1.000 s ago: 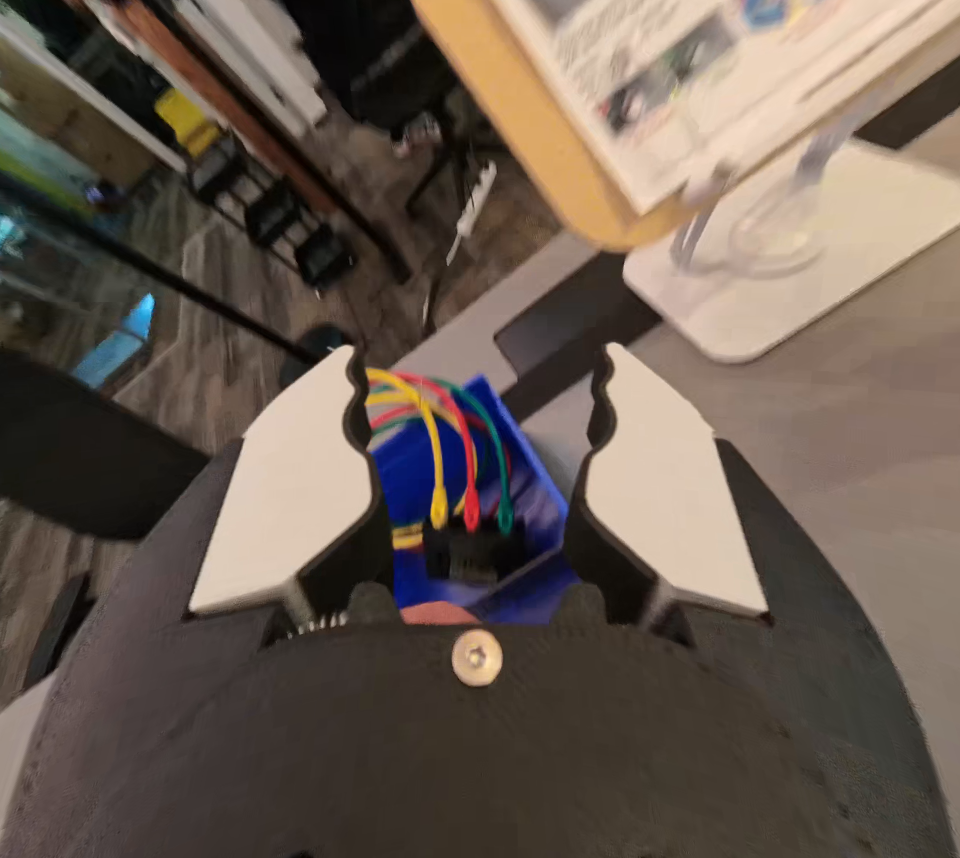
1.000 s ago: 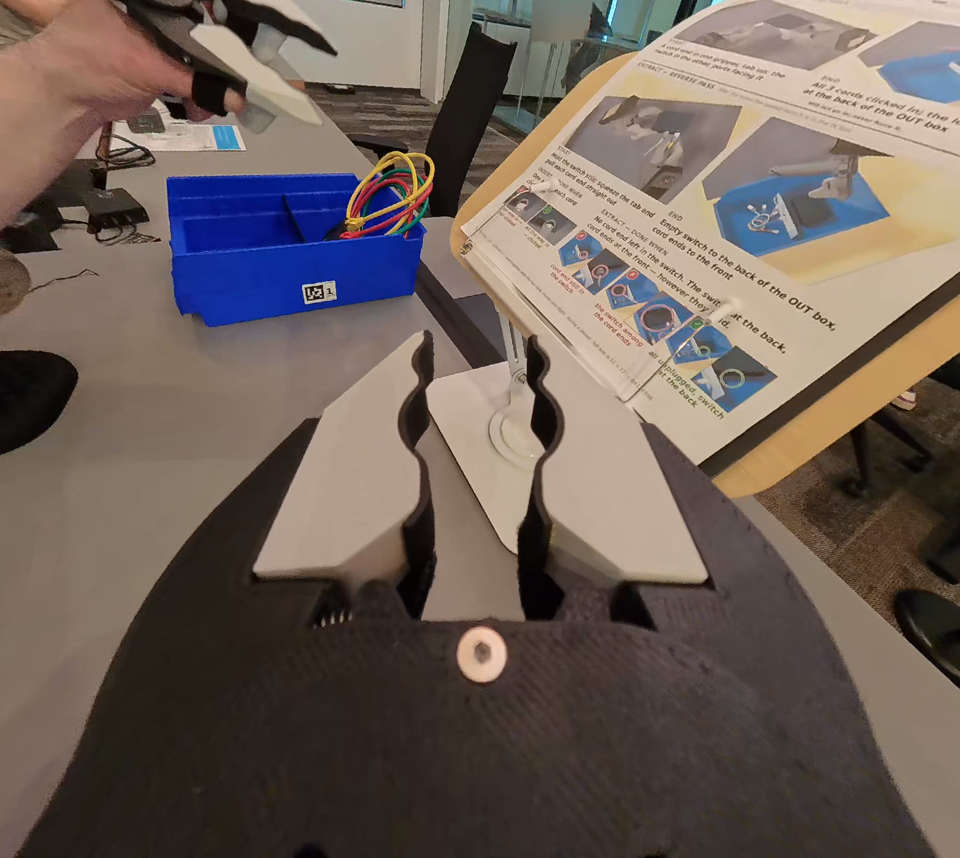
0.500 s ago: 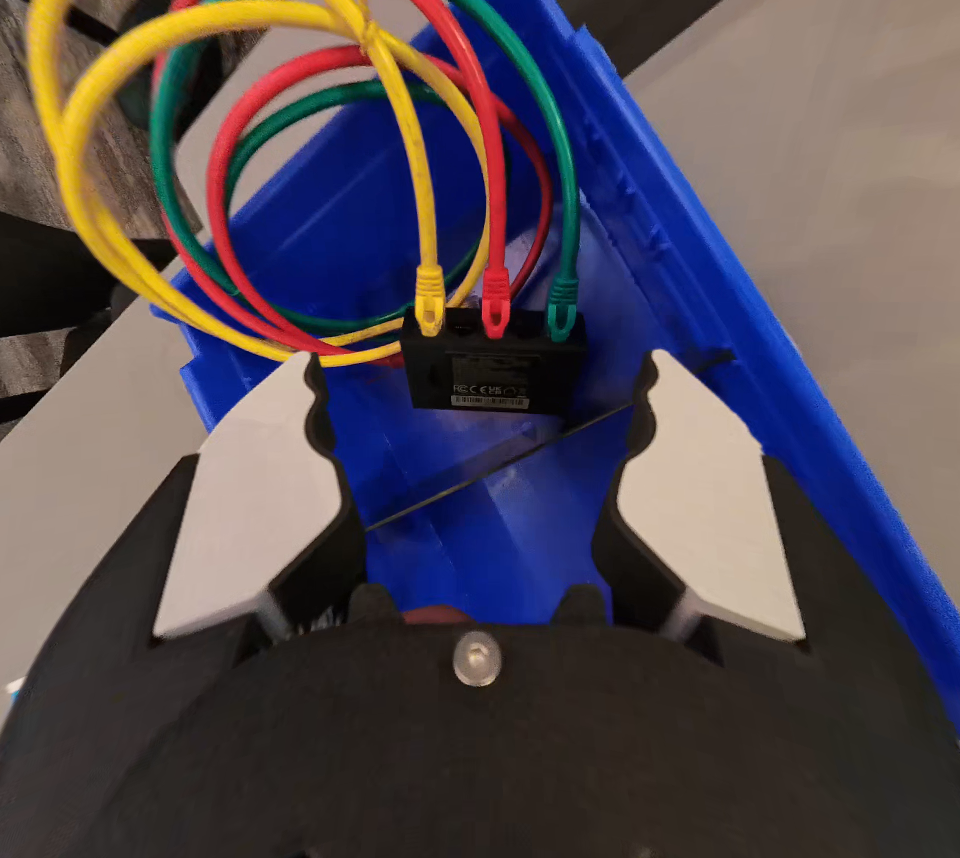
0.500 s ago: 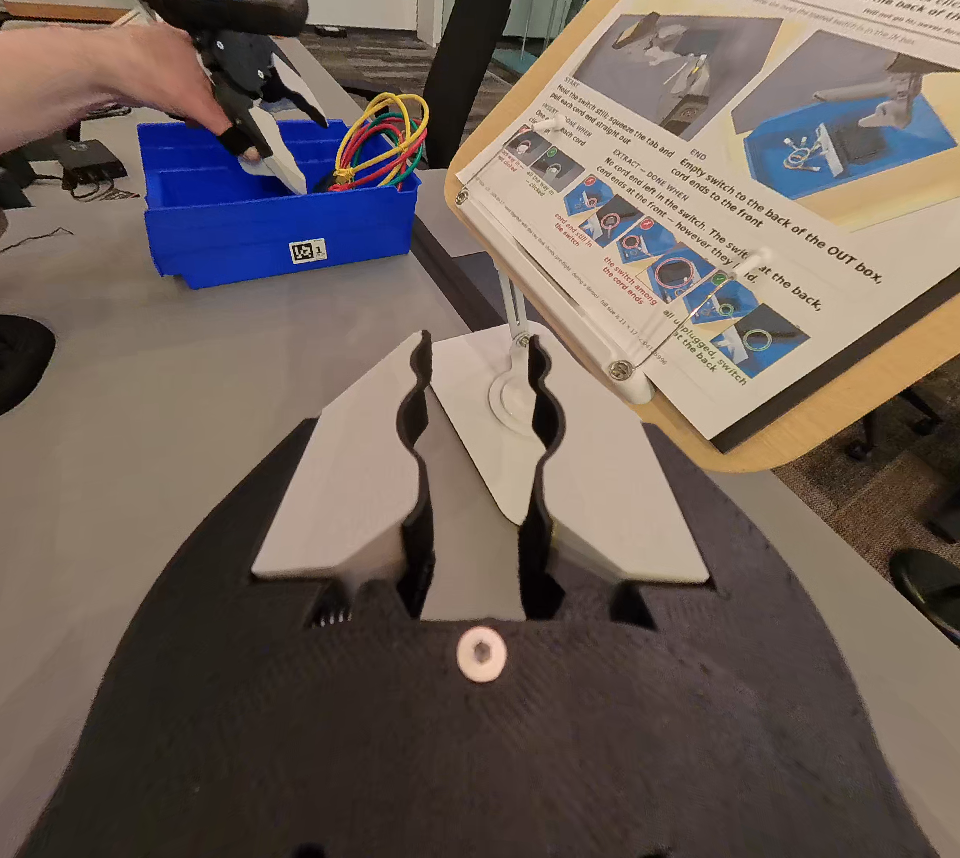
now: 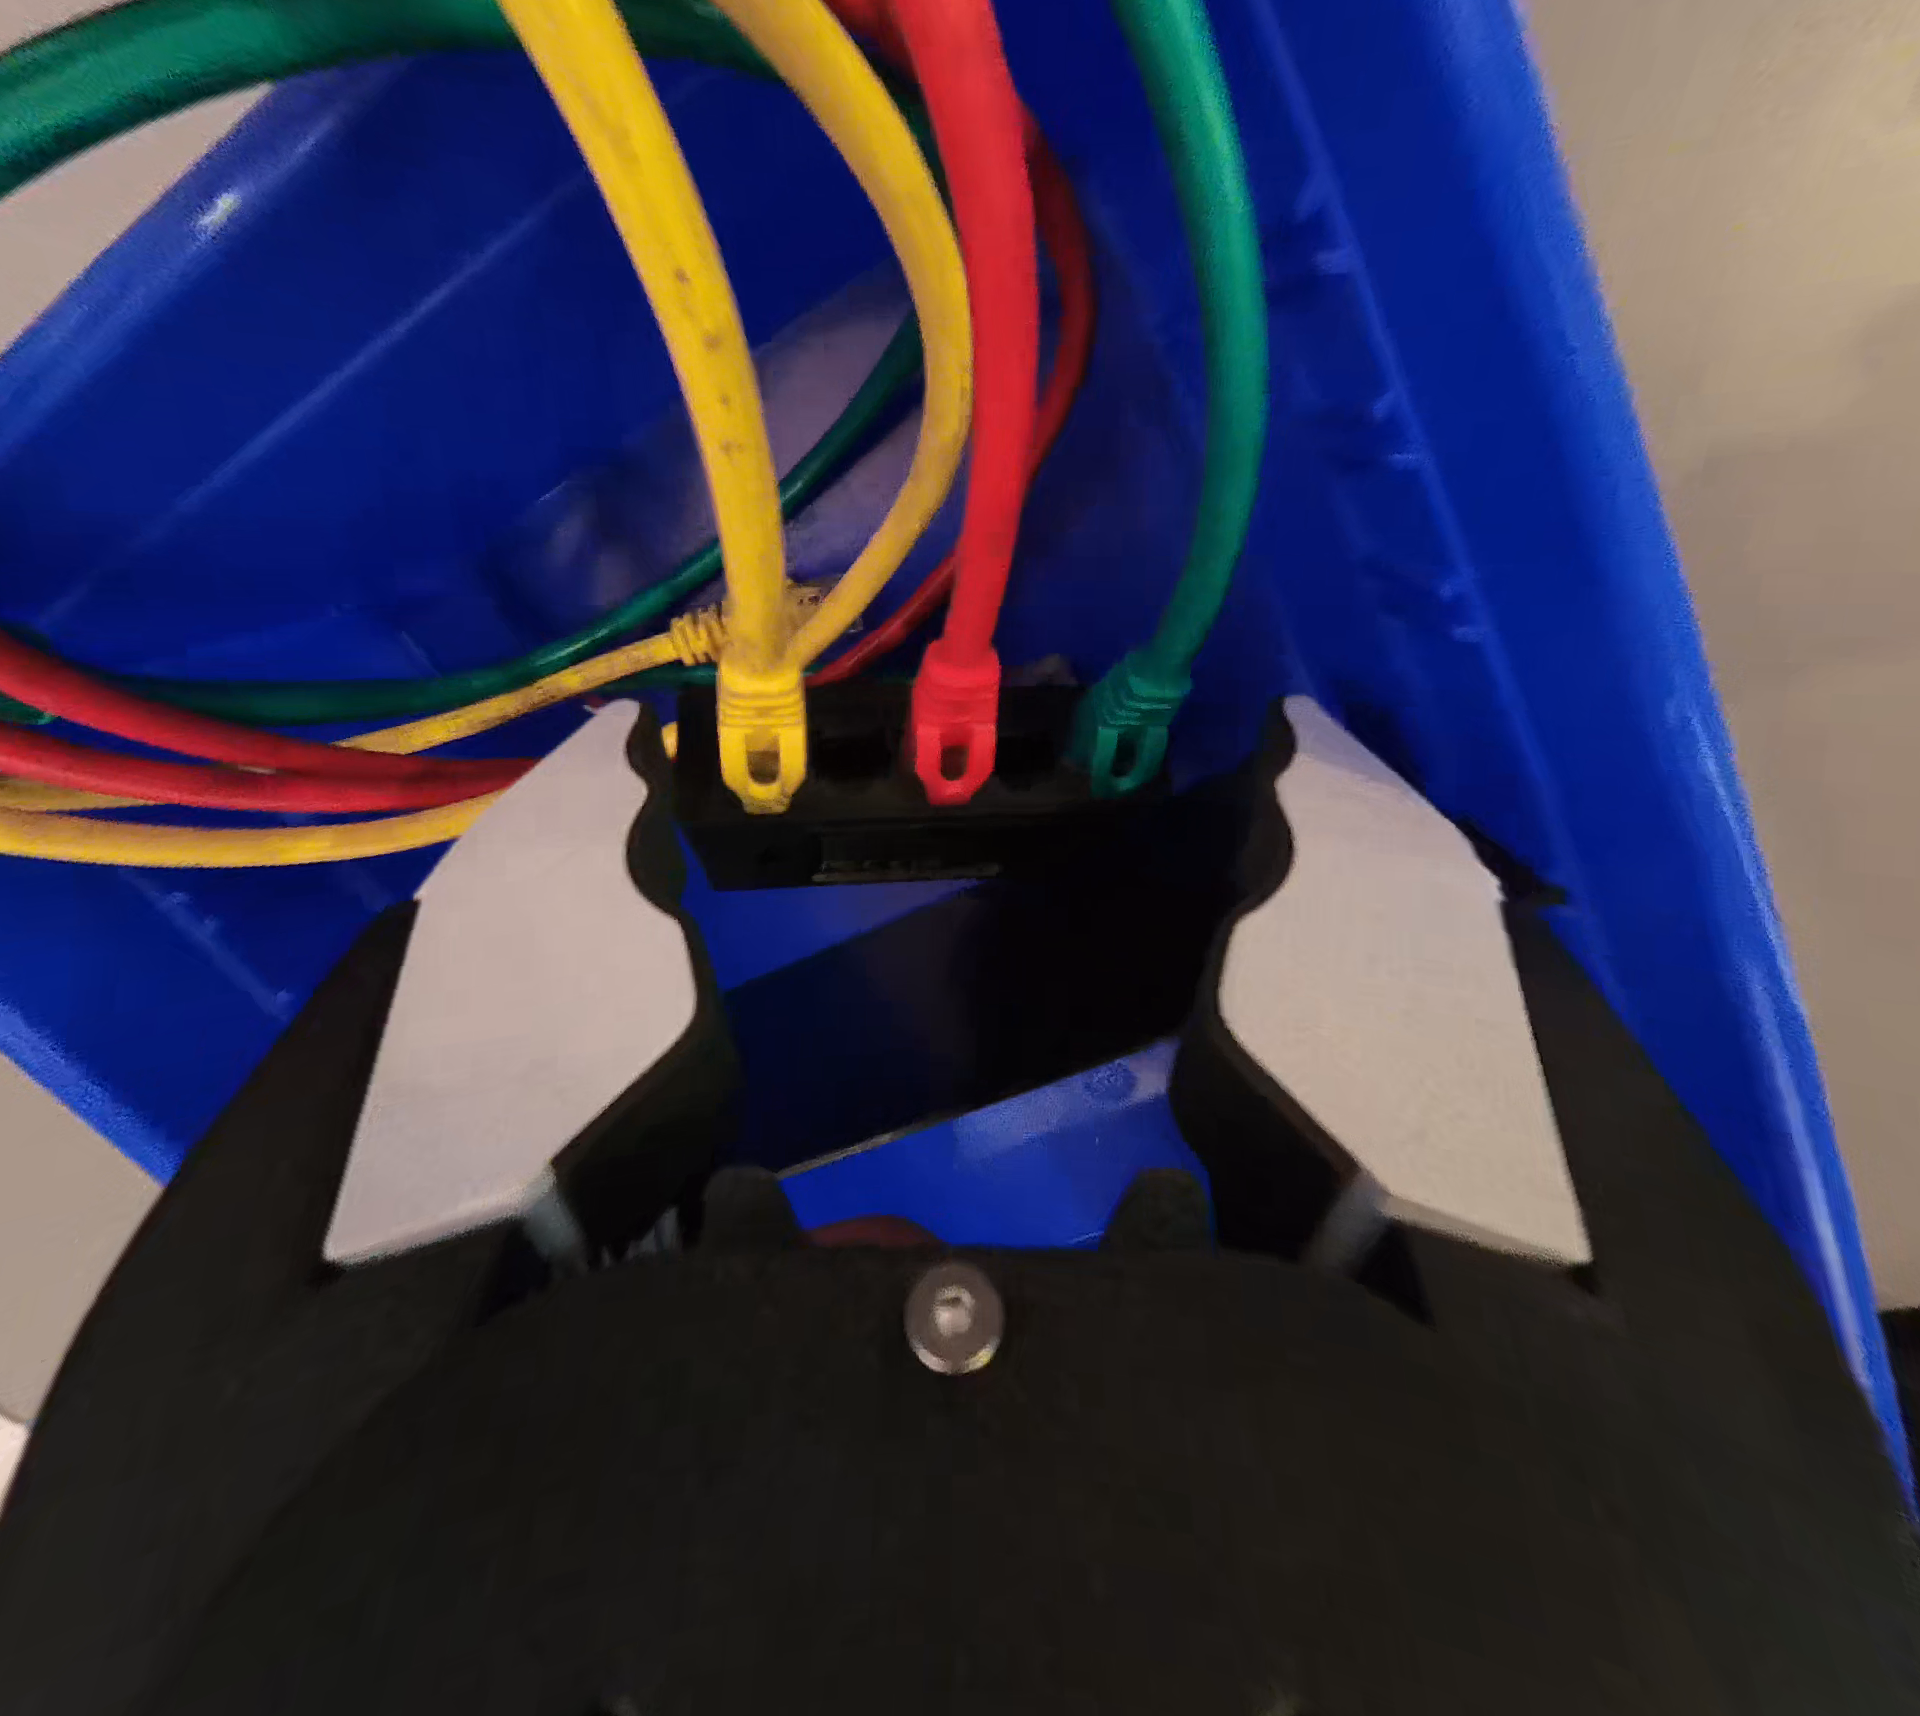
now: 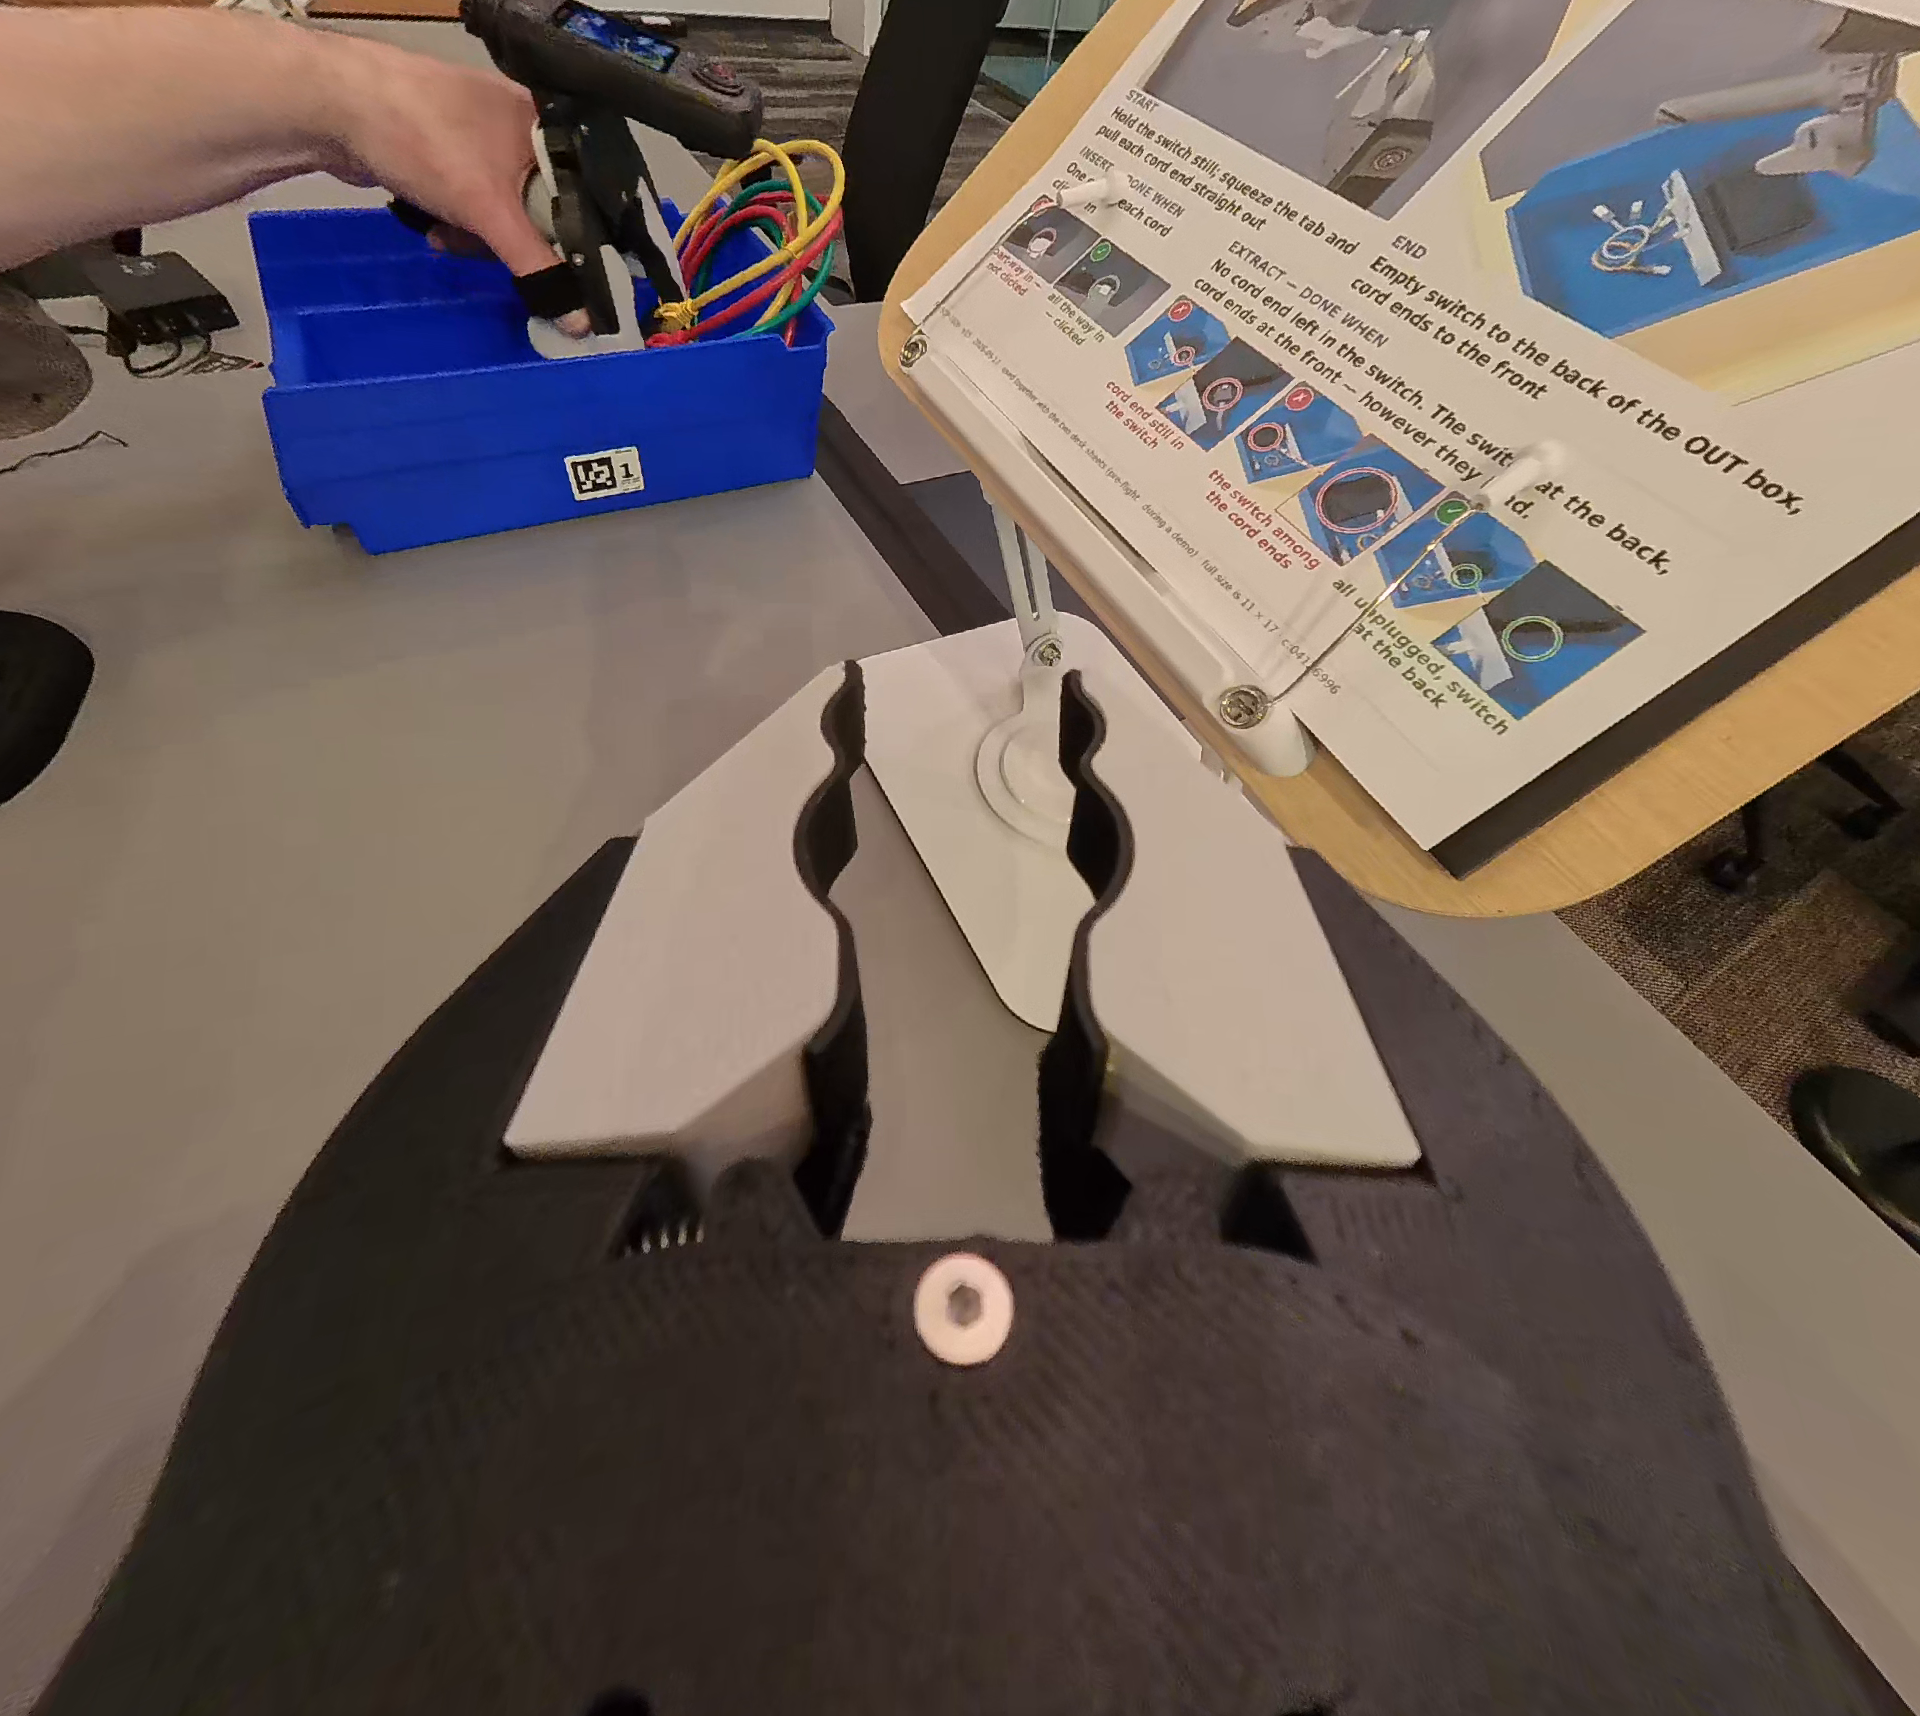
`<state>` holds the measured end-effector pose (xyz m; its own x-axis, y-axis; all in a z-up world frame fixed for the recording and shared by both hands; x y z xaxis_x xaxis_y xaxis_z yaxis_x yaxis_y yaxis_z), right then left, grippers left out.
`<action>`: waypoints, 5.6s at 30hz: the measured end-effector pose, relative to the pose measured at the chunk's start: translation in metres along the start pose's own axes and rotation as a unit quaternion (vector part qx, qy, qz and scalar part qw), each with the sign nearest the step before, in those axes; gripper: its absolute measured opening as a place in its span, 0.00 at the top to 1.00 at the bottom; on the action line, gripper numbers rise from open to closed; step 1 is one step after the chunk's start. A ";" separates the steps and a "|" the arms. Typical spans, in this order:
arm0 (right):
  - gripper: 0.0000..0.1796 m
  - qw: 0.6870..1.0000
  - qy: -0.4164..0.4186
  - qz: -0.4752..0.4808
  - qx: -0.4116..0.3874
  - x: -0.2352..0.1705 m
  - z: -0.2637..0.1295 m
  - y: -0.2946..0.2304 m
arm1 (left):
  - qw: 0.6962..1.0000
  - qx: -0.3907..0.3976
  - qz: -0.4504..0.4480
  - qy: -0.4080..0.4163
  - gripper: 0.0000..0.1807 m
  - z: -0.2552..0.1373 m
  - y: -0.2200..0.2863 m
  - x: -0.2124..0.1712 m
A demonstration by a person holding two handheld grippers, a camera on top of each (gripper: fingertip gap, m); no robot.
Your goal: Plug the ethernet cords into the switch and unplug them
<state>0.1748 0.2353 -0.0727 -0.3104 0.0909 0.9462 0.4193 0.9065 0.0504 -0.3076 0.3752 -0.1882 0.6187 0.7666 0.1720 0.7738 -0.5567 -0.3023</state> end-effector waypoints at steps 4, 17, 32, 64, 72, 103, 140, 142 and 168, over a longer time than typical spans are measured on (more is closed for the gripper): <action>0.80 1.000 -0.002 0.000 -0.002 -0.001 -0.001 0.001 | 1.000 -0.005 -0.003 -0.015 0.50 0.003 -0.007 0.003; 0.80 1.000 -0.002 0.004 -0.008 -0.003 -0.006 0.005 | 0.998 0.058 -0.005 -0.007 0.51 0.000 -0.031 0.005; 0.80 1.000 -0.017 0.006 -0.006 -0.008 -0.001 0.006 | 0.994 0.044 0.041 -0.096 0.26 0.007 -0.027 -0.006; 0.80 1.000 -0.008 0.008 -0.017 -0.007 -0.014 0.010 | 0.989 0.112 0.093 -0.028 0.46 -0.038 -0.042 0.005; 0.80 1.000 -0.013 0.003 -0.009 -0.006 -0.007 0.006 | 0.963 0.228 0.139 0.042 0.46 -0.073 -0.040 -0.012; 0.79 1.000 -0.001 0.003 0.004 -0.004 -0.008 0.005 | 0.984 -0.012 0.169 -0.048 0.49 -0.069 0.012 -0.028; 0.79 1.000 0.027 0.008 0.003 0.000 -0.023 0.007 | 0.983 0.008 0.171 0.061 0.56 -0.118 0.063 0.002; 0.79 0.999 0.033 0.012 0.004 -0.001 -0.025 0.008 | 0.982 0.004 0.168 0.082 0.56 -0.129 0.068 0.007; 0.80 0.995 0.096 0.013 -0.006 0.012 -0.063 0.009 | 0.950 0.080 0.180 0.244 0.56 -0.398 0.109 0.019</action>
<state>0.2289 0.2186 -0.0401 -0.1308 0.0318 0.9909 0.4358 0.8996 0.0286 -0.1574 0.2016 0.1557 0.8581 0.2749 0.4337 0.4948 -0.6688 -0.5549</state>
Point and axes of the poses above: each gripper's, where its closed fingertips meet, z out along the fingers, x out of its top, y = z × x across the jaws, the point moved 8 cm from there along -z, back along the fingers, and after that the axes turned 13 degrees about x, right-handed, at the moved point
